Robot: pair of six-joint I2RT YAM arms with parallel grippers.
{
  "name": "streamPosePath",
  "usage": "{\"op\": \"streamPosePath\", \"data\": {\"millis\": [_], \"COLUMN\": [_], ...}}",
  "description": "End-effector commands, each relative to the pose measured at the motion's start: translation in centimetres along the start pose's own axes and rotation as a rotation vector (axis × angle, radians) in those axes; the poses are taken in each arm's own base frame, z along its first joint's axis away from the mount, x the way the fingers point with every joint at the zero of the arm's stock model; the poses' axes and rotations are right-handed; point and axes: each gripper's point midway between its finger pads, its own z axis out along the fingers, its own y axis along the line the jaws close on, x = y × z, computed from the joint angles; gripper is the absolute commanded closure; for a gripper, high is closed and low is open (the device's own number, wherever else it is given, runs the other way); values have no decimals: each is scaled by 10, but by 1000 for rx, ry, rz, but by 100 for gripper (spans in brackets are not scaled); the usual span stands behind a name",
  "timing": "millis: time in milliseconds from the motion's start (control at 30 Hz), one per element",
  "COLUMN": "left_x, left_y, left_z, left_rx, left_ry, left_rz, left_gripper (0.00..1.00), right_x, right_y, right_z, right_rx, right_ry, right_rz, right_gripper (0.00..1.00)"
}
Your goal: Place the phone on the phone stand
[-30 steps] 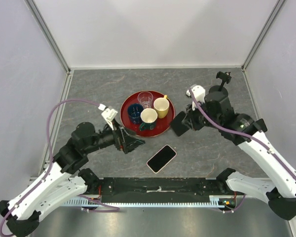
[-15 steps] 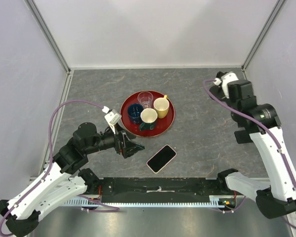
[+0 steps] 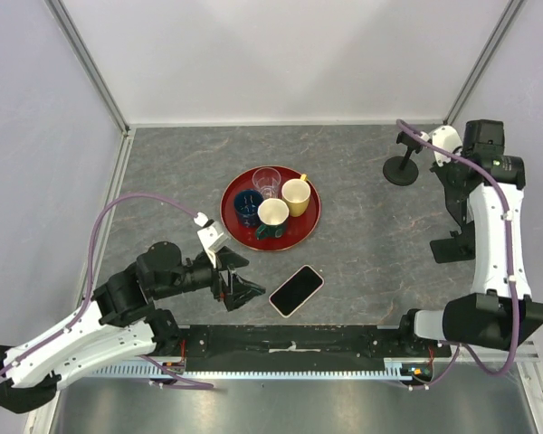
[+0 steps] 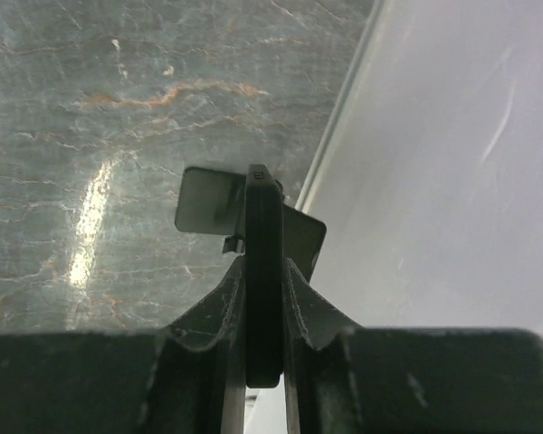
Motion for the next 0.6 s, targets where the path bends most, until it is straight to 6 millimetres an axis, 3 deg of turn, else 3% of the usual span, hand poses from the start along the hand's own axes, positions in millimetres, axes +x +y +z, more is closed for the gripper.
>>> {"op": "streamPosePath", "data": {"millis": [0, 133, 167, 300, 567], "left_x": [-1, 2, 2, 5, 9], "left_y": [9, 12, 13, 16, 12], "left_z": [-4, -7, -7, -7, -7], "left_rx": [-72, -100, -105, -129, -120], "left_ry": [-7, -13, -13, -8, 2], "left_rz": [67, 70, 69, 73, 82], "left_gripper": [0, 0, 0, 0, 0], "right_x": [-33, -8, 9, 41, 50], "right_y": [-23, -18, -19, -9, -14], "right_z": [-9, 4, 10, 12, 18], "right_rx": [-66, -165, -179, -201, -215], "right_ry": [-204, -207, -184, -121, -161], "right_rz": [-36, 7, 46, 59, 145], "right_gripper": [100, 100, 100, 100, 100]}}
